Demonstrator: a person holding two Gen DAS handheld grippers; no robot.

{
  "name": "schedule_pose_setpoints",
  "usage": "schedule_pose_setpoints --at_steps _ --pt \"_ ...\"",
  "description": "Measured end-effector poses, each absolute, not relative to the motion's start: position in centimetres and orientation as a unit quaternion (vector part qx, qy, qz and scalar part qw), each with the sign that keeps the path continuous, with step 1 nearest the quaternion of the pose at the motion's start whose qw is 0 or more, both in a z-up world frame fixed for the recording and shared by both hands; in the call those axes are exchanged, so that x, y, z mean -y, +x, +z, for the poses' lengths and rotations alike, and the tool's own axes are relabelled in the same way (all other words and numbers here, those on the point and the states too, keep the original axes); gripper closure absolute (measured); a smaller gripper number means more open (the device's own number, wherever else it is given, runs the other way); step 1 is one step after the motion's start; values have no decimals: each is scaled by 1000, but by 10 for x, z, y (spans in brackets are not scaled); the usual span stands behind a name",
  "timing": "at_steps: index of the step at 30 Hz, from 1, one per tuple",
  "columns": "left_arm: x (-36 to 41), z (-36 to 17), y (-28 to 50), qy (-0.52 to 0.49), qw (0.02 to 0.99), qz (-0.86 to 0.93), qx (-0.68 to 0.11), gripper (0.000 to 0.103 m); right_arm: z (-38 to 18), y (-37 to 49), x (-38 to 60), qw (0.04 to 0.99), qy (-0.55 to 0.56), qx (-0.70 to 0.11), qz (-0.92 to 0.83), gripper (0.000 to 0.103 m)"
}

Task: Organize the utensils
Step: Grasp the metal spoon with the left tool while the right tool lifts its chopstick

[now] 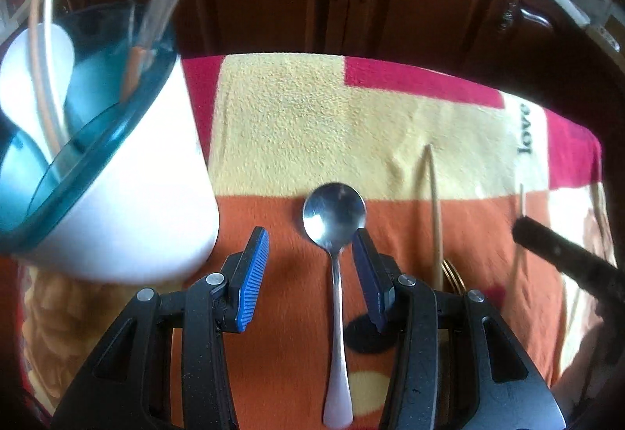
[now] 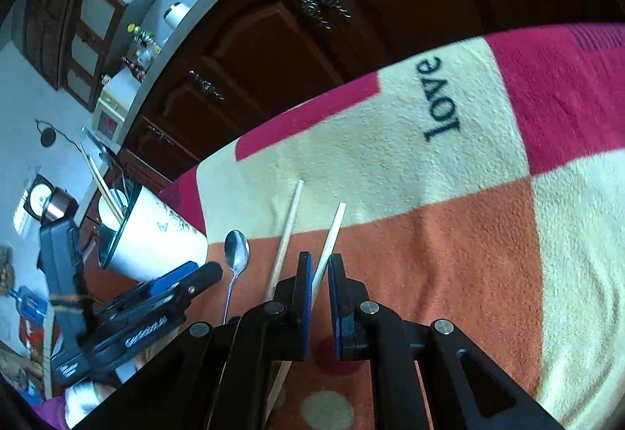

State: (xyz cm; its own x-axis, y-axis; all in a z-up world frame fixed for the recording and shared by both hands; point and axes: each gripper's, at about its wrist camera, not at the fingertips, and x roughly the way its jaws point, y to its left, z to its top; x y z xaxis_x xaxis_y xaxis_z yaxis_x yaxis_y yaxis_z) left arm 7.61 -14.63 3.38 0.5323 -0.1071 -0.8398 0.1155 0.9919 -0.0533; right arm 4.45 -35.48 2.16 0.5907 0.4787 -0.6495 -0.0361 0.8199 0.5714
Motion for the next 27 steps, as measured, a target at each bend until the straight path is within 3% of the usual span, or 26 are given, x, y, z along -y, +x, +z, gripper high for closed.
schedule_pose_setpoints --at_steps 12,15,18,27 --pt "155 14 103 2 875 -44 -482 60 9 51 359 847 268 -429 165 96" --pt "158 15 99 -3 875 -64 -480 85 7 51 359 845 269 -431 167 96" --pt "159 20 94 -6 876 -87 -474 97 8 50 361 845 266 -431 168 96" --pt "154 33 63 -39 852 -143 -502 102 6 54 363 843 265 -438 167 96"
